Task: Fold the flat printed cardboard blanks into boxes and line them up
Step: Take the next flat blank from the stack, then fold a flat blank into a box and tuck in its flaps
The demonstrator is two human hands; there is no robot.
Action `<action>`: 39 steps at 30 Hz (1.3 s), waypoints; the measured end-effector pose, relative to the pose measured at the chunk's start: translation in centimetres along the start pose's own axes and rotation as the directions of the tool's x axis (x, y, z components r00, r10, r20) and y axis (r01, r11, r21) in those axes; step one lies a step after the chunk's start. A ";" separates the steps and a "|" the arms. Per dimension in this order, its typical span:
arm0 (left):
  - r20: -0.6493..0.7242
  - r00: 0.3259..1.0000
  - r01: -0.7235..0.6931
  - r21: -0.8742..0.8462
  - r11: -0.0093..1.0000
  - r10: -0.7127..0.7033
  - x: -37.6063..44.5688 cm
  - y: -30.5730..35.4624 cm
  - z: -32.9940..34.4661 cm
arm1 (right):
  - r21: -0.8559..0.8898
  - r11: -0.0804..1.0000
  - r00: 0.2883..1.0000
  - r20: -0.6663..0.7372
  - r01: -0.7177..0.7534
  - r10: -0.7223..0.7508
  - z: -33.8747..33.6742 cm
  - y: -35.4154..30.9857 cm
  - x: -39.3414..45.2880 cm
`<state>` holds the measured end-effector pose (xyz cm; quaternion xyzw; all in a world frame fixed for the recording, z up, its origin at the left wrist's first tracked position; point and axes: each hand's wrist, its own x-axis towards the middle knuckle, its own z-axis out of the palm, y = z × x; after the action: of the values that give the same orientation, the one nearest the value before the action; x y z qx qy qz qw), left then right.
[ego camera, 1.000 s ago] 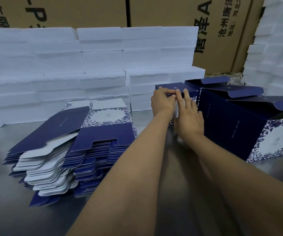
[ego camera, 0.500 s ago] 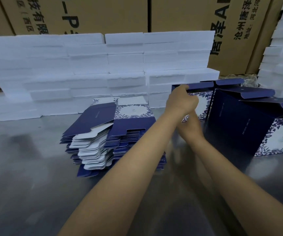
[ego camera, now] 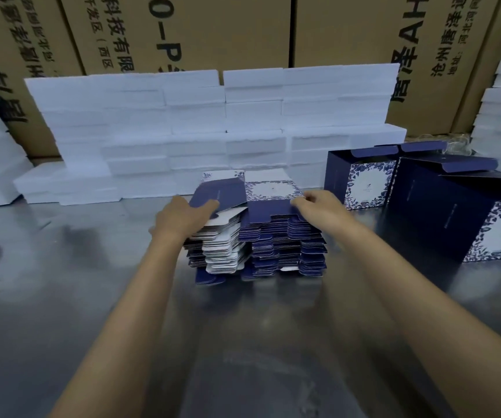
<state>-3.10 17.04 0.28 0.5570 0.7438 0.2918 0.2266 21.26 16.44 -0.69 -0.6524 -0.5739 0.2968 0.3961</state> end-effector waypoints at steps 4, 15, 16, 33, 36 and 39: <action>0.118 0.992 -0.016 -0.176 0.984 0.037 0.3 -1.2 -0.2 | 0.004 1.000 1.000 -0.013 -0.015 0.015 0.5 -1.1 -0.8; 0.138 0.980 -0.103 -0.252 0.962 0.141 2.6 0.6 -1.7 | 0.066 0.998 1.000 0.001 -0.008 0.008 0.5 -2.6 1.5; 0.113 0.978 -0.138 -0.278 0.950 0.176 2.7 0.7 -1.6 | 0.097 0.995 1.000 0.004 -0.018 0.018 0.4 -2.6 1.8; -0.167 0.847 -0.515 -0.493 0.701 0.505 -0.7 4.4 -1.4 | 0.543 0.839 1.000 -0.021 0.010 0.002 -2.6 -4.9 1.2; -0.077 0.795 -0.567 -0.446 0.693 0.601 -1.8 5.3 -1.0 | 0.658 0.752 0.985 0.152 -0.039 -0.083 -3.0 -5.7 0.3; 0.025 0.726 -0.640 -0.343 0.688 0.687 -2.8 6.1 -0.2 | 0.794 0.607 0.953 0.218 -0.047 -0.211 -2.3 -5.9 -0.4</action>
<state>1.77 15.60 4.66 0.7660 0.4162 0.4239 0.2457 20.10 15.80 5.56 -0.3324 -0.4646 0.5927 0.5678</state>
